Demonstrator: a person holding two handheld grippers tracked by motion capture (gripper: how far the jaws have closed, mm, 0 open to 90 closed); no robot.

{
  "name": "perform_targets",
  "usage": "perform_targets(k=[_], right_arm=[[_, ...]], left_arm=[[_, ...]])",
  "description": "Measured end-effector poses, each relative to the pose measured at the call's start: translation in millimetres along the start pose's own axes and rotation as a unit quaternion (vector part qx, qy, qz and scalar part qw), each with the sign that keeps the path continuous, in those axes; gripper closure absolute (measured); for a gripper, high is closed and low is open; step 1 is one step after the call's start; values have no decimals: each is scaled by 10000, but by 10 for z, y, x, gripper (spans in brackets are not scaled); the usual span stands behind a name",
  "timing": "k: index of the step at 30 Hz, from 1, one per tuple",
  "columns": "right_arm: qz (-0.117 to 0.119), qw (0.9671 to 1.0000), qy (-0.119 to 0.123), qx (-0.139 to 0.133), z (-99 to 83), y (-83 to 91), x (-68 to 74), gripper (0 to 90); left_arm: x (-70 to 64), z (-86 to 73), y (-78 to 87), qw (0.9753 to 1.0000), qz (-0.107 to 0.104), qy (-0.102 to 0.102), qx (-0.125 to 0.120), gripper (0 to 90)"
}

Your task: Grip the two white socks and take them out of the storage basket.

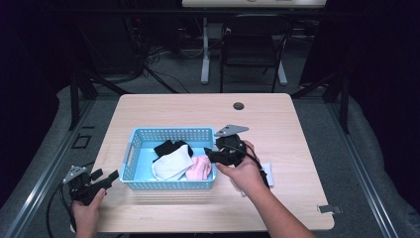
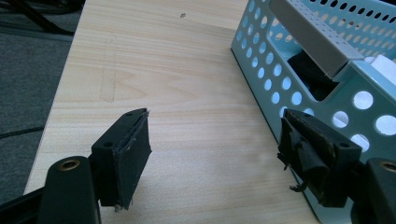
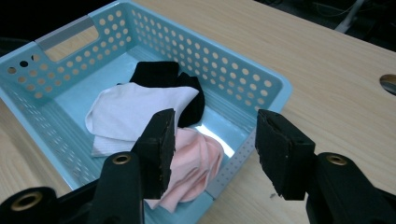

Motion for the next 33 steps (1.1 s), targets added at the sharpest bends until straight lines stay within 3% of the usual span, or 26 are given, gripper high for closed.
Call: perform_targets(k=[7, 18, 27, 31, 33], right_arm=[[104, 9992, 203, 328, 65, -173, 145, 499], [257, 9952, -40, 944, 100, -493, 273, 560], [315, 9878, -173, 1514, 79, -777, 434, 598], [314, 9821, -261, 1837, 41, -898, 494, 617], [322, 9781, -437, 2010, 16, -964, 527, 624]], left_arm=[[2, 3, 2, 10000, -3, 6, -15, 248], [4, 3, 1, 10000, -5, 5, -12, 248], [6, 3, 7, 10000, -12, 9, 11, 248], [7, 7, 3, 10000, -3, 9, -14, 248], [7, 9, 5, 10000, -4, 7, -19, 248]])
Point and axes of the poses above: each handheld gripper's, and its own axes: y roughly backward along the jaws, z roughly out of its top, x roughly to its left, the point moved 9 cm from there along -y, roughly forward along the jaws, and after that the axes turned 13 degrees about -z, right-handed, at the moved point
